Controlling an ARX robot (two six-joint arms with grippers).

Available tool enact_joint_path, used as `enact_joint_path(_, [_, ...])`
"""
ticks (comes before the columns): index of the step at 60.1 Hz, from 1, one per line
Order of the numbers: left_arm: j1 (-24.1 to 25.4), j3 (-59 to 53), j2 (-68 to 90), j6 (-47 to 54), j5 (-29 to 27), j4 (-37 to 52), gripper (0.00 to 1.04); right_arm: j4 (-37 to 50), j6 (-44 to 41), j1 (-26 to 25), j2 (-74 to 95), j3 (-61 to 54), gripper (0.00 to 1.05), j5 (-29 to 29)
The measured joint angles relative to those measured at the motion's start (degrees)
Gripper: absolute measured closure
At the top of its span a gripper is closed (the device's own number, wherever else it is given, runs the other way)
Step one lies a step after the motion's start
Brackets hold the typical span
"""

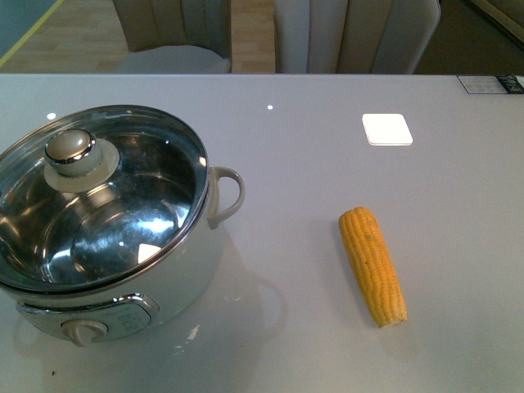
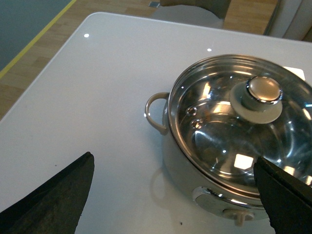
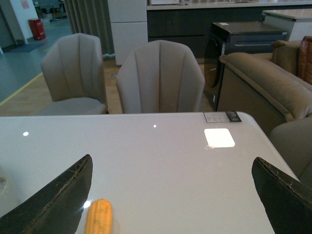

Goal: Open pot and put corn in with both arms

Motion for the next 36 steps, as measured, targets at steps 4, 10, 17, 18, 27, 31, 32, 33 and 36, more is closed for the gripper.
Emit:
enact_joint_path(4, [0.15, 0.87, 5.84, 0.07, 1.73, 6.54, 0.07, 0.0, 0.0, 0.0, 0.0, 0.0, 0.09, 0.0])
enact_joint_path(10, [-0.81, 1.97, 17.57, 0.85, 1.95, 18.56, 0.07, 0.0, 0.0, 0.0, 0.0, 0.0, 0.09, 0.0])
enact_joint_path(17, [-3.76, 4.37, 31.91, 1.46, 2.86, 32.5, 0.07, 0.0, 0.0, 0.0, 0.0, 0.0, 0.09, 0.0])
enact_joint_path(18, [-4.39, 4.81, 34.49, 1.49, 3.04, 34.99, 0.07, 0.0, 0.0, 0.0, 0.0, 0.0, 0.09, 0.0])
enact_joint_path(27, [-7.17, 6.99, 51.41, 2.4, 3.23, 50.77, 0.07, 0.0, 0.0, 0.0, 0.0, 0.0, 0.09, 0.0])
enact_joint_path(31, [-7.37, 7.76, 59.23, 2.67, 3.19, 56.87, 0.07, 0.0, 0.0, 0.0, 0.0, 0.0, 0.09, 0.0])
enact_joint_path(32, [-7.37, 7.85, 60.24, 2.71, 3.19, 57.61, 0.07, 0.0, 0.0, 0.0, 0.0, 0.0, 0.09, 0.0])
enact_joint_path(33, [-7.34, 8.0, 62.29, 2.73, 3.21, 59.04, 0.07, 0.0, 0.0, 0.0, 0.0, 0.0, 0.09, 0.02])
enact_joint_path(36, [-7.34, 8.57, 67.8, 3.08, 3.02, 62.55, 0.07, 0.0, 0.0, 0.0, 0.0, 0.0, 0.09, 0.0])
